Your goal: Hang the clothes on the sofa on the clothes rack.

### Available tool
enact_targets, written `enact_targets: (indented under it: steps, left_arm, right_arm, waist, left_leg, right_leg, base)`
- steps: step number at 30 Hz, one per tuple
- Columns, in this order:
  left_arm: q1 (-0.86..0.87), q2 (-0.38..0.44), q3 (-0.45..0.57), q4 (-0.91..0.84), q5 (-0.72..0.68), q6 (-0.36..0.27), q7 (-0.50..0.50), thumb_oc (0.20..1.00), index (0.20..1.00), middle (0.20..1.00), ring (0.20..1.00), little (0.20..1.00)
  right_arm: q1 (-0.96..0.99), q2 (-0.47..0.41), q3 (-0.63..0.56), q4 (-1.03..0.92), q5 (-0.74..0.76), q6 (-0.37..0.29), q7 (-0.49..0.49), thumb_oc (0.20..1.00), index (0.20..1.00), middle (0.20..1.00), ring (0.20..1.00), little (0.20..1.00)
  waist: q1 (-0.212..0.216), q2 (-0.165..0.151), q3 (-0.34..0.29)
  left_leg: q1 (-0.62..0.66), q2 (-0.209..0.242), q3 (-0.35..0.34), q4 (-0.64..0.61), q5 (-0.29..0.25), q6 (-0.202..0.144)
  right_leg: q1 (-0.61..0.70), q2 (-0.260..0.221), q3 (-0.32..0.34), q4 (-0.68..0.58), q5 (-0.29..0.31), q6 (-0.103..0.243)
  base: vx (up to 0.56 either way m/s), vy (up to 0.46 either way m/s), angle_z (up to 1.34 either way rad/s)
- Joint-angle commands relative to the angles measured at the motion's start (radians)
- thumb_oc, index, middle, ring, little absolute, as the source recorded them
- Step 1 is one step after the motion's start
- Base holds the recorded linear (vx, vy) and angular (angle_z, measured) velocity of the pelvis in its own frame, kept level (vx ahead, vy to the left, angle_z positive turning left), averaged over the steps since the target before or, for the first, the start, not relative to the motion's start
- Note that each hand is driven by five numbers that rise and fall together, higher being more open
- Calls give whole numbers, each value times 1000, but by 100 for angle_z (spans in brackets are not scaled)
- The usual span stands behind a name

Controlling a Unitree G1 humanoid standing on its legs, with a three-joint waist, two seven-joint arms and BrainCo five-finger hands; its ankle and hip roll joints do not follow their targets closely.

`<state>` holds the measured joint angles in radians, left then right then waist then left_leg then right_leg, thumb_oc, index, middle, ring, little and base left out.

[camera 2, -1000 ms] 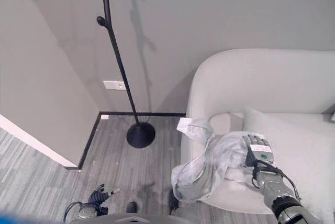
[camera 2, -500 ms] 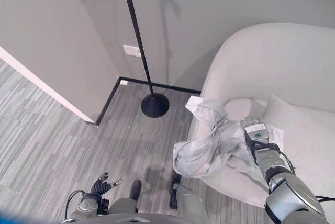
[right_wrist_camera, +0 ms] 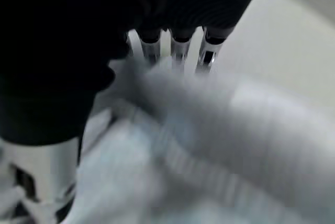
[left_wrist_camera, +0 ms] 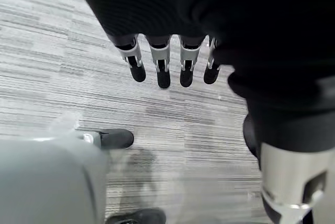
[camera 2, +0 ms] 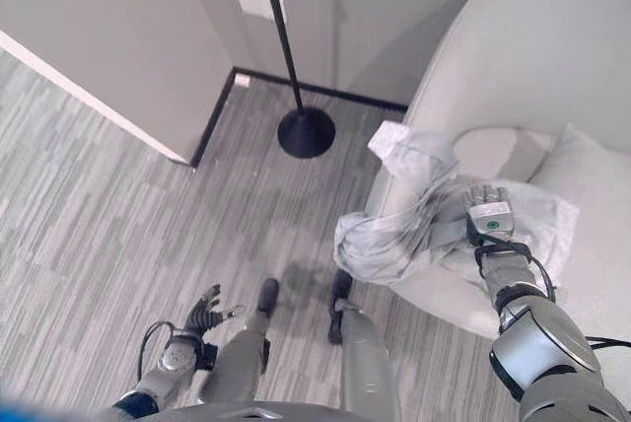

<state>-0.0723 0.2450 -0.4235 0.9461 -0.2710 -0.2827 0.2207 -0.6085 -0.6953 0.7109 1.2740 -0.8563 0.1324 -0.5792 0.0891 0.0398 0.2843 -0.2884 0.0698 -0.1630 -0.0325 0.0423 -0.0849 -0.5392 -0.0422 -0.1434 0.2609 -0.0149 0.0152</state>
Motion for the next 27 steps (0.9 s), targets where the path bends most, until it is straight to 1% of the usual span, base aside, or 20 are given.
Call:
enact_targets:
  steps: [1,4,5,7,9,12,13,14,16,18,20,21,23,24,25,27]
  left_arm:
    - [-4,33,40,-48,-53,-31,19,1000,1000,1000,1000,1000]
    - [-2,30,57,-37,-71,-25,15,1000,1000,1000,1000,1000]
    - [-1,23,65,-23,-66,-15,13,1000,1000,1000,1000,1000]
    - [-1,22,68,-15,-62,-13,13,1000,1000,1000,1000,1000]
    - [0,22,73,-19,-37,-4,19,1000,1000,1000,1000,1000]
    - [-2,26,81,-36,-19,4,24,1000,1000,1000,1000,1000]
    - [-2,26,81,-37,-19,4,24,1000,1000,1000,1000,1000]
    - [-7,28,86,-35,-6,10,26,1000,1000,1000,1000,1000]
    - [-10,31,91,-35,7,12,31,1000,1000,1000,1000,1000]
    - [-6,34,92,-40,11,12,32,1000,1000,1000,1000,1000]
    - [13,48,96,-63,32,11,38,1000,1000,1000,1000,1000]
    - [12,49,96,-63,32,11,38,1000,1000,1000,1000,1000]
    - [23,53,104,-69,41,15,41,1000,1000,1000,1000,1000]
    - [33,55,109,-78,51,18,39,1000,1000,1000,1000,1000]
    - [52,54,123,-89,68,22,32,1000,1000,1000,1000,1000]
    - [57,52,129,-84,93,24,26,1000,1000,1000,1000,1000]
  right_arm:
    - [-69,-34,39,71,108,6,59,200,200,200,200,200]
    - [-68,-23,37,86,137,2,93,200,200,200,200,200]
    - [-59,0,37,103,152,2,123,200,200,200,200,200]
    - [-53,10,36,109,152,3,131,200,200,200,200,200]
    - [-23,41,6,123,171,13,141,200,200,200,200,200]
    - [15,57,-46,123,211,21,128,200,200,200,200,200]
    - [16,57,-47,123,211,21,128,200,200,200,200,200]
    - [54,68,-87,118,244,24,109,200,200,200,200,200]
    - [84,75,-120,91,261,31,78,200,200,200,200,200]
    - [98,74,-132,79,262,37,65,200,200,200,200,200]
    - [139,60,-216,-12,308,45,-6,200,200,200,200,200]
    - [140,60,-216,-13,308,45,-6,200,200,200,200,200]
    - [184,31,-282,-137,323,53,-47,200,200,200,200,200]
    - [221,3,-326,-234,313,58,-67,200,200,200,200,200]
    - [285,-45,-404,-404,280,75,-91,200,200,200,200,200]
    - [350,-88,-501,-533,247,97,-119,200,200,200,200,200]
  waist:
    - [10,5,9]
    - [12,6,18]
    - [8,6,25]
    - [7,7,28]
    - [2,9,35]
    - [-6,7,40]
    - [-6,7,40]
    - [-15,0,40]
    - [-25,-10,36]
    - [-29,-13,31]
    - [-45,-28,16]
    - [-45,-28,14]
    - [-60,-35,-4]
    - [-71,-39,-18]
    - [-86,-43,-39]
    - [-100,-48,-68]
  left_leg:
    - [-16,-21,-13,-55,58,-13]
    - [-30,-26,-13,-55,61,-13]
    - [-31,-31,-12,-55,59,-11]
    - [-29,-32,-12,-55,58,-10]
    - [-17,-37,-11,-55,53,-6]
    - [2,-40,-8,-55,46,-3]
    - [3,-40,-8,-55,46,-3]
    - [22,-42,-2,-55,38,-1]
    - [45,-43,6,-55,28,1]
    - [52,-43,8,-55,25,3]
    - [99,-44,28,-55,2,10]
    - [96,-44,27,-55,4,11]
    - [129,-46,42,-55,-13,17]
    - [152,-48,52,-55,-25,21]
    - [193,-51,67,-55,-47,30]
    - [228,-58,75,-55,-61,40]
  right_leg:
    - [-2,-33,44,-17,25,56]
    - [-15,-34,47,-19,31,56]
    - [-17,-34,48,-18,33,55]
    - [-14,-35,47,-18,34,55]
    - [2,-38,46,-23,39,55]
    - [25,-42,45,-32,43,59]
    - [26,-42,45,-32,43,59]
    - [51,-46,43,-41,45,62]
    - [78,-49,48,-48,48,66]
    - [87,-52,49,-54,52,68]
    - [136,-58,60,-65,54,76]
    - [134,-58,59,-68,58,76]
    - [170,-64,67,-81,61,82]
    - [193,-65,75,-90,62,87]
    - [229,-68,83,-95,58,92]
    - [269,-72,89,-113,64,100]
  base:
    - [-45,15,-10]
    - [-17,11,-3]
    - [0,0,0]
    - [0,0,0]
    - [1,15,1]
    - [0,18,2]
    - [5,37,9]
    - [7,41,8]
    - [13,53,2]
    - [27,49,-3]
    - [42,88,-6]
    - [34,81,-8]
    - [47,106,-11]
    - [96,163,-18]
    - [110,170,-21]
    - [91,139,-30]
